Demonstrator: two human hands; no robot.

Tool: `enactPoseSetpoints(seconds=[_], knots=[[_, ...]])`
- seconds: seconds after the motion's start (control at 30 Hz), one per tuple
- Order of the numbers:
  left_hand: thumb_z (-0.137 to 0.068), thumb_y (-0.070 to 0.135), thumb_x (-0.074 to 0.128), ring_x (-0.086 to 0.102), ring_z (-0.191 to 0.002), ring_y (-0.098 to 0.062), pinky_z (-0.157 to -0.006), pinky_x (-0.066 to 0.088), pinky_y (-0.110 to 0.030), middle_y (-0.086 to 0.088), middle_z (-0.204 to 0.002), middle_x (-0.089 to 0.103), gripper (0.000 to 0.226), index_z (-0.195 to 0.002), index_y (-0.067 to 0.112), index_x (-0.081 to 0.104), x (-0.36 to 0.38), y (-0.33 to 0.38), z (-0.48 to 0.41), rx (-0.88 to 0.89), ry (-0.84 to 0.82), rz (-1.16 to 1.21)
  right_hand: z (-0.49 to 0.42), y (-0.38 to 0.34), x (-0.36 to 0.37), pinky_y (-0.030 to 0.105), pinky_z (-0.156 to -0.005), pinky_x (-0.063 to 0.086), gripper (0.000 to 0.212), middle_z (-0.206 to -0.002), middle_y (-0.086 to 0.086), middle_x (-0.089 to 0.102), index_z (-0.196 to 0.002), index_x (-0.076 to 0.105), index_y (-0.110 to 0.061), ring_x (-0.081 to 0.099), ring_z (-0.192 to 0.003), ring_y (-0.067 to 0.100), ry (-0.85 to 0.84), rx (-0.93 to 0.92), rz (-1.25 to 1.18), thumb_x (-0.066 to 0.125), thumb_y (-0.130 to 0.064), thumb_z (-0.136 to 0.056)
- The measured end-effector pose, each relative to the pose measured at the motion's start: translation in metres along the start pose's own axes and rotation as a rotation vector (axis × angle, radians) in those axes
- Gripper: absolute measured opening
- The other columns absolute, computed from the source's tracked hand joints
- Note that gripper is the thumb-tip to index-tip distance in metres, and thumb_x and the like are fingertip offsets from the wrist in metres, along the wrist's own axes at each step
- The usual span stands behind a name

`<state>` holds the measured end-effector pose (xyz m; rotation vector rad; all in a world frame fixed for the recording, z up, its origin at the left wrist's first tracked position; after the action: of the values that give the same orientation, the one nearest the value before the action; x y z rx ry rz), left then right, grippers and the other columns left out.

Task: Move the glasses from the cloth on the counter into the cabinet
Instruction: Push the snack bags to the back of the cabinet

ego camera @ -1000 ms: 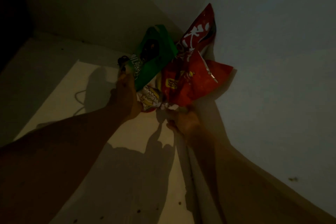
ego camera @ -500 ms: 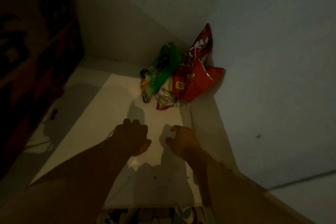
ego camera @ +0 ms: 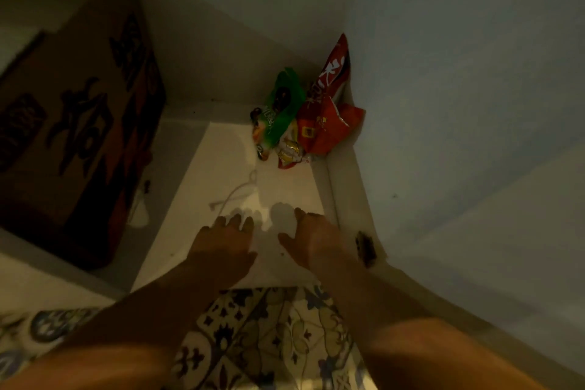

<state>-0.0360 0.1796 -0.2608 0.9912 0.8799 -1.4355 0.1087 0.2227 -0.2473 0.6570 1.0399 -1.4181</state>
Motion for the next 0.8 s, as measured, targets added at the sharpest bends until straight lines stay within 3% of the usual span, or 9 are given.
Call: enactPoseSetpoints(seconds=[0.1, 0.33, 0.5, 0.8], knots=[[-0.096, 0.056, 0.038, 0.036, -0.132, -0.029, -0.1, 0.041, -0.039, -0.005, -0.153, 0.03, 0.07, -0.152, 0.02, 0.018, -0.025, 0.001, 0.047, -0.046, -0.029, 0.076, 0.064, -0.011, -0.009, 0.045, -0.102, 0.044, 0.062, -0.138, 0.013, 0.052, -0.147, 0.037, -0.016, 0.049, -0.126, 0.032, -0.032, -0.031, -0.043, 0.048, -0.051, -0.096], [-0.095, 0.049, 0.047, 0.042, -0.126, -0.031, -0.097, 0.043, -0.042, -0.008, -0.143, 0.037, 0.059, -0.144, 0.021, 0.029, -0.138, 0.016, 0.156, -0.097, -0.134, 0.146, 0.182, -0.044, -0.081, 0.044, -0.101, 0.045, 0.06, -0.139, 0.011, 0.05, -0.146, 0.034, -0.023, 0.048, -0.126, 0.033, -0.193, -0.016, 0.001, 0.056, -0.042, -0.094], [-0.091, 0.044, 0.058, 0.052, -0.117, -0.034, -0.094, 0.047, -0.042, -0.013, -0.129, 0.05, 0.055, -0.137, 0.016, 0.044, -0.273, 0.027, 0.25, -0.112, -0.111, 0.205, 0.281, -0.086, -0.203, 0.043, -0.093, 0.052, 0.056, -0.127, 0.014, 0.059, -0.137, 0.048, -0.017, 0.058, -0.115, 0.034, -0.12, -0.062, -0.018, 0.052, -0.052, -0.093], [-0.09, 0.052, 0.053, 0.055, -0.114, -0.032, -0.091, 0.049, -0.043, -0.012, -0.127, 0.053, 0.055, -0.132, 0.018, 0.048, -0.505, 0.069, 0.403, -0.066, -0.067, 0.154, 0.466, -0.122, -0.432, 0.041, -0.083, 0.047, 0.052, -0.125, 0.015, 0.057, -0.13, 0.05, -0.013, 0.057, -0.113, 0.035, 0.019, -0.122, 0.017, 0.051, -0.051, -0.095]])
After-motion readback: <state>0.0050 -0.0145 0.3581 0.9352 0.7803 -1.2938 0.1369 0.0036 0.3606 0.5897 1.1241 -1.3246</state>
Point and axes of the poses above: each hand's wrist, its own z-axis away from the middle knuckle, its own x-axis out of the palm, y = z × x, the point moved 10 cm from there along -z, towards the middle knuckle
